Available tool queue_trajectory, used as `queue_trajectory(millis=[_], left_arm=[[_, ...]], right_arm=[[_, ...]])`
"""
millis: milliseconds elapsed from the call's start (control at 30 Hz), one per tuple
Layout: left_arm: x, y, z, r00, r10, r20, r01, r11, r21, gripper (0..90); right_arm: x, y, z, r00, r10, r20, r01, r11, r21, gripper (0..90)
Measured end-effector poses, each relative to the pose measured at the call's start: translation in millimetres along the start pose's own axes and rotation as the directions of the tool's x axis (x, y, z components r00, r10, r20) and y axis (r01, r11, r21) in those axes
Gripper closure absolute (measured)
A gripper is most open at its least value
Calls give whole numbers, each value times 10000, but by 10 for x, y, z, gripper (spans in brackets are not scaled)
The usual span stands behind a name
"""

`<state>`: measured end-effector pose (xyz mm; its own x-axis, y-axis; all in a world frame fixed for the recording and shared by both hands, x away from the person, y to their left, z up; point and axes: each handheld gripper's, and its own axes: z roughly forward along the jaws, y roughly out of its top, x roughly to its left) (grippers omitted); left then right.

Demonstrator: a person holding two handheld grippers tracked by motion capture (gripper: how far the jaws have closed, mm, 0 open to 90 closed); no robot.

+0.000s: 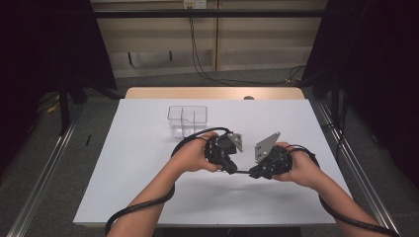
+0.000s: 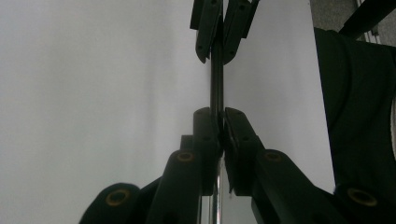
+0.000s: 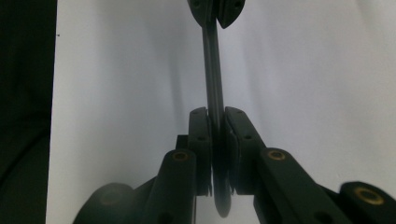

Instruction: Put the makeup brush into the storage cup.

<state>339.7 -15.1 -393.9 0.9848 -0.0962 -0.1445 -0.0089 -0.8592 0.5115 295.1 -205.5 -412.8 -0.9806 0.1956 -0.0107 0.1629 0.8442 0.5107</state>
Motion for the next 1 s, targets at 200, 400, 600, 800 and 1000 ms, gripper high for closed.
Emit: queue_trajectory(millis=[200, 400, 600, 800, 1000], left_arm=[[9, 2, 13, 10000, -33, 29, 33, 10000, -41, 842], [4, 19, -4, 10000, -20, 78, 23, 9992, -408, 841], [21, -16, -12, 9997, -129, 203, 143, 9975, -693, 835], [32, -82, -27, 9998, -162, 121, 178, 9883, -1513, 754], [47, -168, -67, 9992, -354, 181, 387, 9690, -2440, 618]], right_arm=[[-7, 15, -20, 10000, 0, 78, 1, 9998, -212, 774], [6, 8, -3, 9997, -250, 57, 250, 9997, -38, 838], [14, -22, -27, 9999, -134, 27, 134, 9996, -253, 839], [20, -40, -39, 9999, -129, 82, 132, 9992, -379, 840], [32, -49, -30, 9999, -129, 82, 132, 9991, -397, 840]])
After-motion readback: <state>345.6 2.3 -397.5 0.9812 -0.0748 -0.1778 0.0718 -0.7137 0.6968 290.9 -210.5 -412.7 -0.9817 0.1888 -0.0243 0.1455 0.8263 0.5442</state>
